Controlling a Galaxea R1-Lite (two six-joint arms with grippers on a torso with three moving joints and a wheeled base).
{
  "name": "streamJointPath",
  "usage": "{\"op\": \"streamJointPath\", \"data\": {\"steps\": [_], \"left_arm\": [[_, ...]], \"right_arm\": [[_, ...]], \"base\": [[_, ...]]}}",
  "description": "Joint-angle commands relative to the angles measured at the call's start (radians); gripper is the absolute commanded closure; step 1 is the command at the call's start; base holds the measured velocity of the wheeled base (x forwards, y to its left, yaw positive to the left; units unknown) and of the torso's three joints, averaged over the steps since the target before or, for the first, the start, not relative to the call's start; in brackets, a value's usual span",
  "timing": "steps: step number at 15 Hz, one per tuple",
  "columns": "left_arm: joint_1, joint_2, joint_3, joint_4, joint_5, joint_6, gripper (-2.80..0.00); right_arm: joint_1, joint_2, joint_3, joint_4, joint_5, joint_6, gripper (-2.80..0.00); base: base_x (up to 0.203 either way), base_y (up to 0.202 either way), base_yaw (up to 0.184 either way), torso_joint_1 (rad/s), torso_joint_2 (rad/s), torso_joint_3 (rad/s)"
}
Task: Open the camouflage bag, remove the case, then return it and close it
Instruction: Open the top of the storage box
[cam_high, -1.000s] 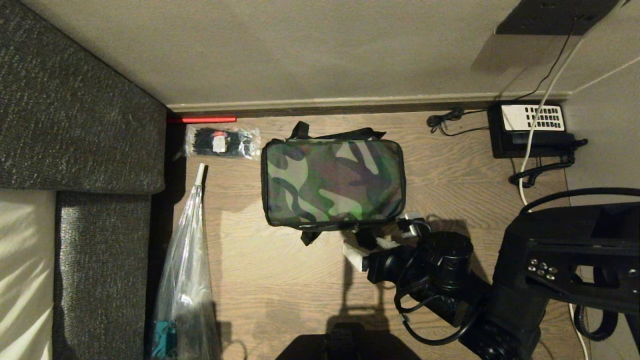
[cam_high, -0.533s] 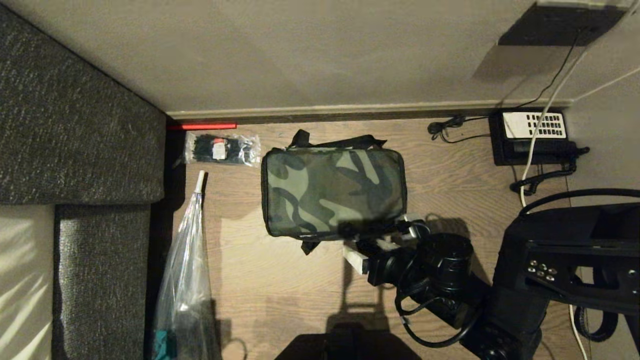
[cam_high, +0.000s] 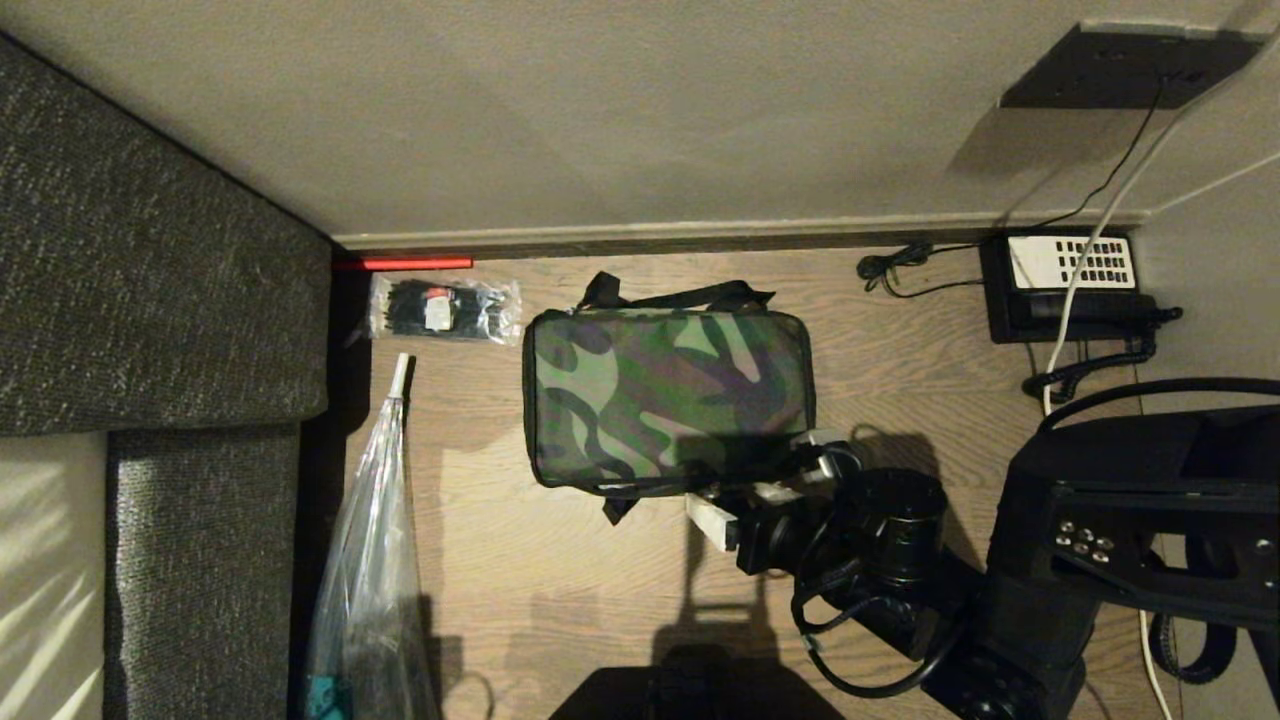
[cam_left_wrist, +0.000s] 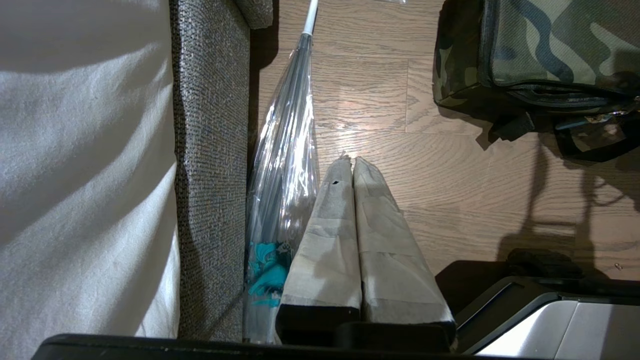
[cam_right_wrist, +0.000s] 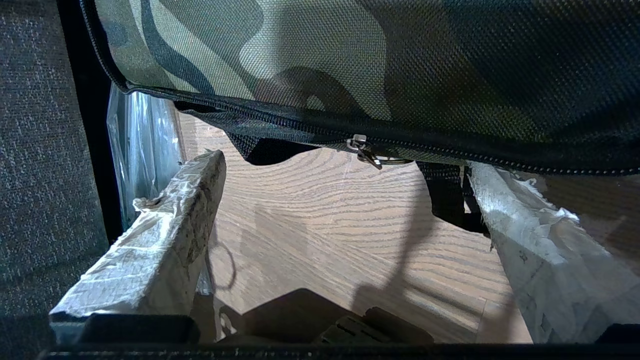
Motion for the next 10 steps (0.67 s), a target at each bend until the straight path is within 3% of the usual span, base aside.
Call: {"op": "streamJointPath", "data": {"steps": [1,5,10], "left_arm": [[0.0,-0.002,0.003,0.0,0.0,-0.001,0.0],[0.0,-0.002,0.003,0.0,0.0,-0.001,0.0],[0.0,-0.002,0.003,0.0,0.0,-0.001,0.0]], "right_arm": [[0.024,0.001,0.027,-0.008,0.001,0.002,-2.8],[0.078,0.008,0.058,-0.008,-0.006,0.007,-2.8],[0.066,0.075,-0.004,-0.008,-0.01,-0.015,-2.8]], "base": [[0.0,0.0,0.0,0.0,0.0,0.0],[0.0,0.0,0.0,0.0,0.0,0.0],[0.0,0.0,0.0,0.0,0.0,0.0]]}}
